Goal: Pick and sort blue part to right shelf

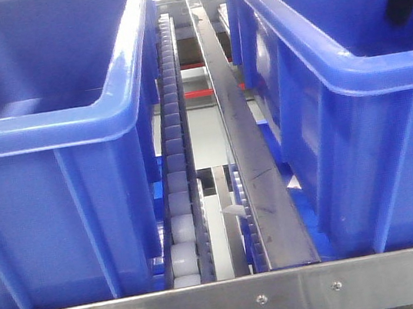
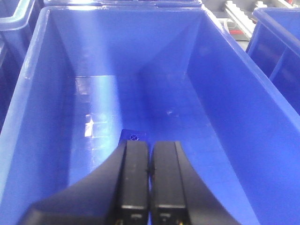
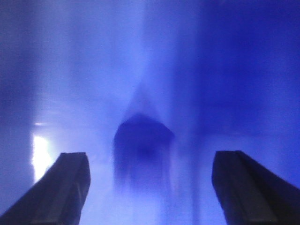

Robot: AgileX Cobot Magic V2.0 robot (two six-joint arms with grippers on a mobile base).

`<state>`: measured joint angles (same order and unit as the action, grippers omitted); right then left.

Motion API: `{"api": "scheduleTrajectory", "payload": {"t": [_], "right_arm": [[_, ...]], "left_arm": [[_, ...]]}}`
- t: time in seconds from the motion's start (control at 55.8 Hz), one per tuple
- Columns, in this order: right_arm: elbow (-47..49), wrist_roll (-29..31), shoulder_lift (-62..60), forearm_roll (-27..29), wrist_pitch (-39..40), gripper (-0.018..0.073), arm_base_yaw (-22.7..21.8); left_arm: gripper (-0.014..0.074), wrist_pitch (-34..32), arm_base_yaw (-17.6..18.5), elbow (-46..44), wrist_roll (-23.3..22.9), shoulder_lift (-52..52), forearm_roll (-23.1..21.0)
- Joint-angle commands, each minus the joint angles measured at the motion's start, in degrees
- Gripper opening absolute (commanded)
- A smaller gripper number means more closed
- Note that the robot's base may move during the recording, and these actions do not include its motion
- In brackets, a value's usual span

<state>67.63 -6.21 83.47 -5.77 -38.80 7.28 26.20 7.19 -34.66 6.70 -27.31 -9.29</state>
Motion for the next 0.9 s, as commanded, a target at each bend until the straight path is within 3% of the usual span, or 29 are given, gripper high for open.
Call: {"api": "scheduleTrajectory", "payload": {"t": [0.0, 0.233, 0.466, 0.609, 0.806, 0.878], "right_arm": [[-5.0, 0.6, -10.0, -1.0, 6.9, 0.0615, -0.3], [-21.5, 0.7, -32.6, -1.0, 14.3, 0.0613, -0.3], [-32.0, 0.7, -55.1, -1.0, 14.3, 0.0604, -0.3], [-35.6, 0.7, -65.8, -1.0, 11.1, 0.0437, -0.3], [-37.8, 0.7, -74.6, -1.0, 6.8, 0.0038, -0.3], [-38.2, 0.7, -76.5, -0.9, 6.1, 0.0061, -0.3]], "left_arm": [[0.0126, -4.3, 0.4, -1.5, 0.1, -0.2, -0.8], [0.0127, -3.6, 0.4, -1.4, 0.1, 0.4, -0.7], [0.0127, -4.5, 0.4, 1.8, 0.1, 6.5, 0.2], [0.0127, -5.2, 0.4, 5.4, 0.1, 11.6, 0.4], [0.0127, -5.2, 0.4, 10.1, 0.1, 18.4, 0.3], [0.0127, -5.2, 0.4, 11.6, 0.1, 21.0, 0.3]]}}
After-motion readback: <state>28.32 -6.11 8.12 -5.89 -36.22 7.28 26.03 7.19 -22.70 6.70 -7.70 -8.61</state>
